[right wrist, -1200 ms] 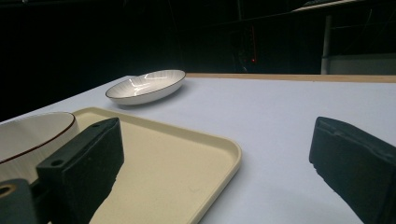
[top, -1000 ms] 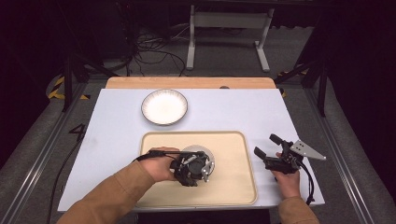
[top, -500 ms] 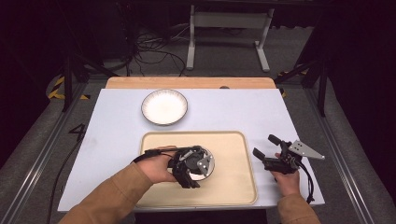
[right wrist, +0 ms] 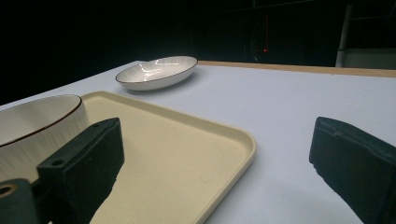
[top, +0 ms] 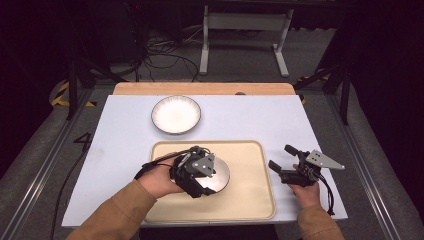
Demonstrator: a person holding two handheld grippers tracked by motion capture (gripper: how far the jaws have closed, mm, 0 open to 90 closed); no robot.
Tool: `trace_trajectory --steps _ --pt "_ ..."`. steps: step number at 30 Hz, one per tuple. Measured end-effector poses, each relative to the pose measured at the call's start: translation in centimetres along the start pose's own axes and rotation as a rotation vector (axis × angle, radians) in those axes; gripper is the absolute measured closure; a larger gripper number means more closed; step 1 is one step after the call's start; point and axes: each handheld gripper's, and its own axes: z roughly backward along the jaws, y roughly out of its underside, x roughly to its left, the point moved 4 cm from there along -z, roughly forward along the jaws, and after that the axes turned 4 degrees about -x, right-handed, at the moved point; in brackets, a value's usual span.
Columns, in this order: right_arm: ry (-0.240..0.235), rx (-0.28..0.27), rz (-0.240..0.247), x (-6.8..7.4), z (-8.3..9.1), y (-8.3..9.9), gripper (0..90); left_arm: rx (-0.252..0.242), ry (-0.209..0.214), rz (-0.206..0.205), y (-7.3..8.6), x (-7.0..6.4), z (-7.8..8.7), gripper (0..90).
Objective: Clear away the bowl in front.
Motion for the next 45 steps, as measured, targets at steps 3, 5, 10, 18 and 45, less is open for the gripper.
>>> trace_trajectory --steps 3,5,10,18,45 --pt "-0.003 0.000 -0.001 0.0 0.0 0.0 3.7 -0.060 -0.015 0.028 0.2 0.0 0.7 40.9" --pt "-0.009 0.000 0.000 0.0 0.0 0.0 3.7 -0.152 -0.009 0.073 0.5 0.1 1.7 40.6" --pt "-0.012 -0.003 -0.001 0.0 0.0 0.0 3.7 -0.228 -0.042 0.115 1.2 0.3 2.9 39.2" --pt "-0.009 -0.005 -0.005 0.0 0.1 -0.1 3.6 -0.307 -0.153 0.154 2.5 0.2 4.5 35.0" --pt "-0.009 -0.026 0.041 -0.2 0.4 -0.3 2.6 -0.608 -0.480 0.363 13.5 -0.2 7.6 27.8"
